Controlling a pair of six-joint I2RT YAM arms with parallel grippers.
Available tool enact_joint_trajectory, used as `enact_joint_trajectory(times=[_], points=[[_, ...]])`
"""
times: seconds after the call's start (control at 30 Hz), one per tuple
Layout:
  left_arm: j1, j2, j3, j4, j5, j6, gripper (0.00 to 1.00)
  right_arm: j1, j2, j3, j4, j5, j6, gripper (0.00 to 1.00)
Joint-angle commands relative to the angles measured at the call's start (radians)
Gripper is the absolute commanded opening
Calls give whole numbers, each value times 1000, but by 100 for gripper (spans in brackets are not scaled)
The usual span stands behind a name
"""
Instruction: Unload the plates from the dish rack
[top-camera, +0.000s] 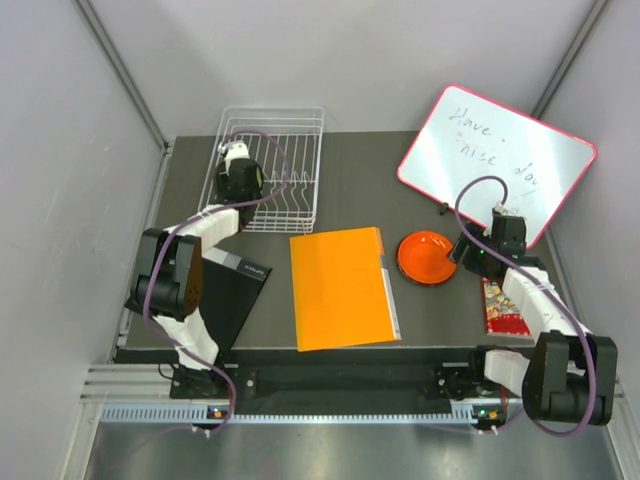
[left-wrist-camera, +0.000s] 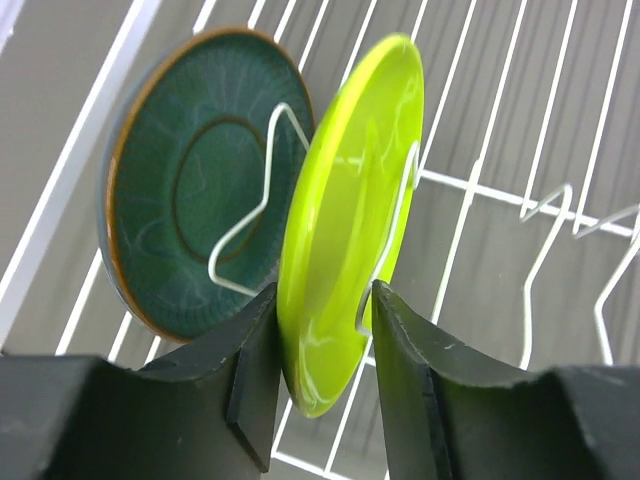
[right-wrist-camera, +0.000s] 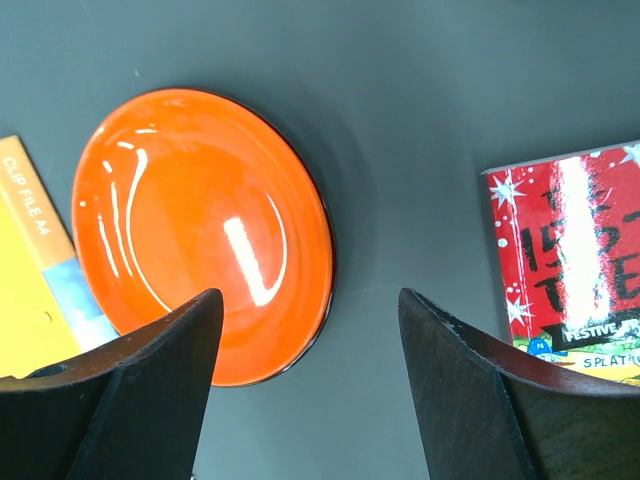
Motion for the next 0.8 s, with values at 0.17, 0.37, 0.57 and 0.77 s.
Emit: enact_joint_trajectory(times=[0.17,0.37,0.57,0.77], points=[[2,-36,63,103,-20,0,15,-6,37,0,55,-26,-16,71],[2,-28,63,97,-17,2,0,-6,49,4,55,-30,-22,71],[1,-45,59,111,-23,13,0,-6,41,7,51,-33,-22,71],[-32,-86,48,160,-157,150,0,-6,15,19,19,-17,-24,71]])
